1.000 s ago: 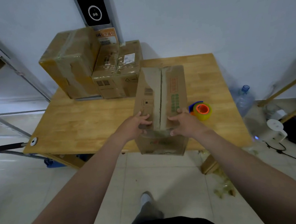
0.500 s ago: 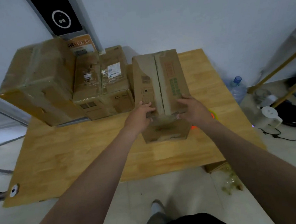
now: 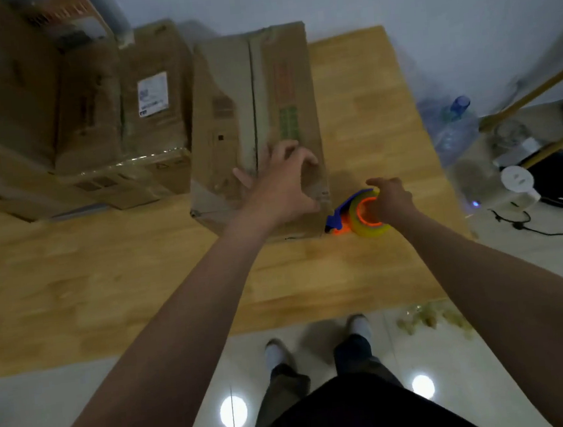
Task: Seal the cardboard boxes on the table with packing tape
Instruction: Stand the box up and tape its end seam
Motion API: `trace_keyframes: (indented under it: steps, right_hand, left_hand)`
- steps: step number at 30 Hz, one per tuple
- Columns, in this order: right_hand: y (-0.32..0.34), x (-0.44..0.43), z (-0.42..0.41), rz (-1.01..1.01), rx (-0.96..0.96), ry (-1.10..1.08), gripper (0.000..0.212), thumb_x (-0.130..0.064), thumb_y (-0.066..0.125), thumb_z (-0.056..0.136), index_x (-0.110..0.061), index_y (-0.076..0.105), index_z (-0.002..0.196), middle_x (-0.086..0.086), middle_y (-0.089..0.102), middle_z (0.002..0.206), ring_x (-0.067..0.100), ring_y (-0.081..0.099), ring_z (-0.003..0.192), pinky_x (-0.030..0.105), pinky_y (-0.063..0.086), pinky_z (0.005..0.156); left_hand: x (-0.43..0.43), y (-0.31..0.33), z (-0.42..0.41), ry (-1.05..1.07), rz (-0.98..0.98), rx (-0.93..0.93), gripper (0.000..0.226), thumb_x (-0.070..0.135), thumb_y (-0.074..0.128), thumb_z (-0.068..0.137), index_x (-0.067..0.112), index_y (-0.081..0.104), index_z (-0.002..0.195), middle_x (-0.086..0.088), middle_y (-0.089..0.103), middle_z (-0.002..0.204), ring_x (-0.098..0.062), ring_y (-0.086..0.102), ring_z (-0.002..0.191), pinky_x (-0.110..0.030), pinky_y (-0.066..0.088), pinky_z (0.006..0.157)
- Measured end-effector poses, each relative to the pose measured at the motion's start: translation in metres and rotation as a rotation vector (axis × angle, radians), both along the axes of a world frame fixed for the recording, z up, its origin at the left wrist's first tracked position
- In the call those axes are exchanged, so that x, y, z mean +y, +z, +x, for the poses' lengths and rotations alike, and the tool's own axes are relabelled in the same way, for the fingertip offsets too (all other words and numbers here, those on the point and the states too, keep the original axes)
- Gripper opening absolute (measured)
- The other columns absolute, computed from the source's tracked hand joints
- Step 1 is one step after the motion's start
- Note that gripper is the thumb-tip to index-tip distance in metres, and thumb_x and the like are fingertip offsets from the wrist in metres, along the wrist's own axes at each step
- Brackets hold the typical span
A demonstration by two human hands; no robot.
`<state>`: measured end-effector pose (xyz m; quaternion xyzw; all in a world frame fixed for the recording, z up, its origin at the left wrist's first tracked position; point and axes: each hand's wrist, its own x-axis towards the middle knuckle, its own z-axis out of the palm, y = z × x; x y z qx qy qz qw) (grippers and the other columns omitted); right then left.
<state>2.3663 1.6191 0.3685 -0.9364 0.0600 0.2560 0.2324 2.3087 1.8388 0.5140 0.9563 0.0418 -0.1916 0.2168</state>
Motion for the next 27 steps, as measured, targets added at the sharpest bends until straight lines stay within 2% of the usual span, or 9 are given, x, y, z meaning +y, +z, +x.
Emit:
trace_keyframes:
  steps: [4,6,10,12,16,20,23,25,27]
  right_hand:
    - [-0.034,-0.004,0.022,-0.089,0.097,0.073,0.054,-0.011,0.043,0.098,-0.028,0.043,0.149,0.017,0.035,0.145,0.054,0.036,0.129,0.053,0.031,0.109]
    - [-0.043,-0.008,0.027,-0.08,0.156,0.048,0.053,-0.013,0.044,0.099,-0.029,0.04,0.149,0.017,0.034,0.144,0.055,0.032,0.131,0.059,0.043,0.1]
    - [-0.045,-0.027,0.03,0.054,0.215,-0.043,0.048,-0.016,0.053,0.095,-0.028,0.046,0.141,0.016,0.044,0.134,0.052,0.06,0.099,0.045,0.056,0.043]
    - [-0.037,-0.036,0.033,0.141,0.293,-0.143,0.046,-0.015,0.055,0.095,-0.023,0.045,0.139,0.017,0.045,0.134,0.047,0.064,0.078,0.052,0.058,0.047]
    - [-0.003,-0.052,0.035,0.389,0.311,-0.407,0.039,0.0,0.047,0.096,-0.023,0.035,0.125,0.017,0.043,0.126,0.042,0.057,0.092,0.063,0.058,0.059]
    - [0.049,-0.059,0.033,0.646,0.153,-0.505,0.071,0.014,0.038,0.084,-0.039,0.038,0.13,0.008,0.049,0.121,0.035,0.062,0.085,0.055,0.059,0.051]
    - [0.093,-0.058,0.034,0.799,0.027,-0.521,0.075,0.013,0.032,0.08,-0.042,0.053,0.127,0.005,0.055,0.125,0.038,0.064,0.091,0.051,0.059,0.05]
    - [0.125,-0.054,0.034,0.871,-0.019,-0.492,0.074,0.012,0.032,0.079,-0.045,0.06,0.117,0.007,0.059,0.123,0.039,0.065,0.096,0.052,0.059,0.051]
    - [0.154,-0.046,0.032,0.915,-0.067,-0.438,0.075,0.013,0.034,0.079,-0.049,0.061,0.113,0.005,0.06,0.124,0.038,0.066,0.096,0.055,0.059,0.052]
  left_hand:
    - [-0.006,0.006,0.019,0.059,0.027,0.055,0.069,0.033,0.094,0.068,0.045,0.049,0.118,0.012,0.02,0.155,-0.024,0.019,0.151,-0.085,0.002,0.108]
    - [-0.008,0.009,0.024,0.075,0.022,0.072,0.07,0.032,0.096,0.066,0.044,0.05,0.117,0.013,0.02,0.153,-0.022,0.02,0.15,-0.086,0.005,0.106]
    - [-0.012,0.012,0.027,0.087,0.019,0.097,0.07,0.031,0.097,0.063,0.046,0.049,0.11,0.014,0.021,0.149,-0.023,0.021,0.148,-0.087,0.012,0.104]
    - [-0.012,0.013,0.028,0.092,0.017,0.106,0.07,0.032,0.098,0.061,0.048,0.048,0.108,0.017,0.021,0.146,-0.023,0.02,0.146,-0.086,0.016,0.103]
    - [-0.018,0.016,0.031,0.11,0.009,0.107,0.07,0.033,0.098,0.062,0.049,0.047,0.108,0.02,0.018,0.146,-0.024,0.017,0.147,-0.085,0.013,0.105]
    - [-0.022,0.018,0.033,0.134,-0.011,0.104,0.067,0.035,0.097,0.064,0.049,0.049,0.11,0.021,0.019,0.146,-0.023,0.018,0.148,-0.083,0.008,0.109]
    - [-0.019,0.021,0.03,0.193,-0.098,0.064,0.053,0.046,0.09,0.071,0.045,0.059,0.114,0.014,0.034,0.145,-0.021,0.033,0.142,-0.063,0.029,0.115]
    - [-0.026,0.034,0.025,0.37,-0.253,-0.064,0.026,0.041,0.079,0.087,0.035,0.07,0.11,0.014,0.058,0.122,-0.01,0.054,0.118,-0.031,0.047,0.093]
    - [-0.03,0.05,0.018,0.631,-0.401,-0.169,0.009,0.032,0.066,0.098,0.028,0.074,0.098,0.014,0.068,0.099,-0.005,0.062,0.092,-0.024,0.046,0.075]
